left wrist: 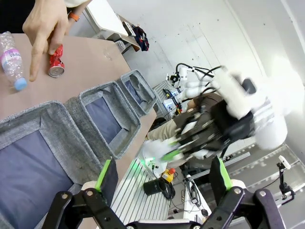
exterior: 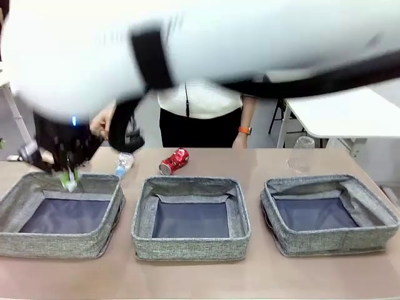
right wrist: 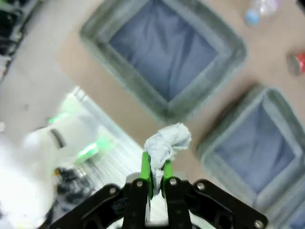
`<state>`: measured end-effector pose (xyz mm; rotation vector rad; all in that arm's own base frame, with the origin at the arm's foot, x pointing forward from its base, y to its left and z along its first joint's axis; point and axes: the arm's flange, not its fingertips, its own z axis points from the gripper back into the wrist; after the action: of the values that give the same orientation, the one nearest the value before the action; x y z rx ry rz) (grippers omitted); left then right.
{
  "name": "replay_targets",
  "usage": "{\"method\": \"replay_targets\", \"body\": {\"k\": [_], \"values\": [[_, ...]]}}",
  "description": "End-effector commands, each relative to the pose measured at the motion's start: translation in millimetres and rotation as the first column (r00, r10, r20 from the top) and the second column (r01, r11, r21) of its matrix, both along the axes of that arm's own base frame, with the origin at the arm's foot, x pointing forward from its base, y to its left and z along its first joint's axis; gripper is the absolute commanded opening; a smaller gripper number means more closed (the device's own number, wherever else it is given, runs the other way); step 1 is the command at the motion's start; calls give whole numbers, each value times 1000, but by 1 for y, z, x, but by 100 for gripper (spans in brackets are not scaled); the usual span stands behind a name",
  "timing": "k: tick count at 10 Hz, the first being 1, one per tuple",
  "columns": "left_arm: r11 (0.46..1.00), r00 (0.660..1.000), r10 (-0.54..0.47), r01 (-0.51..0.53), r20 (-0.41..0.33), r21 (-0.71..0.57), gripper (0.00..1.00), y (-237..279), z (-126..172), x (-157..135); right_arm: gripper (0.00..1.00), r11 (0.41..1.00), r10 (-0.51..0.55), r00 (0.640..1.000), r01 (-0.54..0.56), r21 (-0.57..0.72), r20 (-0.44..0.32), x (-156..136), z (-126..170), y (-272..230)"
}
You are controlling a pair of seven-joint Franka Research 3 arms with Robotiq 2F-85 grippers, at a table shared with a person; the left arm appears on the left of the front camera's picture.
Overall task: Sort the waste into the appropriate baskets.
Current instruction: Place the picked waste into the Fabric basket indicated by the person.
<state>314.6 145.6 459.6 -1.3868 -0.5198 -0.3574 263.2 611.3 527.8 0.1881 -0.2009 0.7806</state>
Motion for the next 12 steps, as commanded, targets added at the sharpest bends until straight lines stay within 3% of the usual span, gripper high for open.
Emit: {"method": "replay_targets", "body": {"k": [1, 2, 3, 4, 5, 6, 7, 8, 10, 12], "values": [[1000, 1000, 1, 0, 23, -18, 100, -1, 3, 0, 10, 967, -239, 948, 252, -36, 212, 31, 40, 7], [1000, 1000, 1, 0, 23, -18, 100, -1, 3, 0, 10, 1000, 0, 1000, 0, 0, 0, 0, 0, 0], [1000, 1000, 1, 0, 23, -18, 100, -1, 3, 0, 10, 1000, 0, 1000, 0, 0, 0, 0, 0, 0], [1000, 1000, 1, 0, 23, -18, 100, -1, 3, 0, 10, 998, -46, 994, 49, -30, 100, 13, -8, 9], [1000, 1000, 1, 0, 23, -18, 100, -1, 3, 0, 10, 978, -175, 975, 188, -90, 134, 39, -34, 12], [1000, 1000, 1, 0, 23, -18, 100, -1, 3, 0, 10, 992, -129, 988, 128, 14, 86, 54, -55, 11], [1000, 1000, 1, 0, 23, -18, 100, -1, 3, 0, 10, 992, -124, 986, 123, 11, 112, 68, -70, 6], [1000, 1000, 1, 0, 23, -18, 100, -1, 3, 0, 10, 992, -97, 987, 87, 90, 124, 78, -78, -1], [1000, 1000, 1, 0, 23, -18, 100, -1, 3, 0, 10, 973, 1, 999, -13, 232, 52, 90, -87, -6], [1000, 1000, 1, 0, 23, -18, 100, -1, 3, 0, 10, 985, -3, 1000, 2, 171, 4, 93, -97, 2]]}}
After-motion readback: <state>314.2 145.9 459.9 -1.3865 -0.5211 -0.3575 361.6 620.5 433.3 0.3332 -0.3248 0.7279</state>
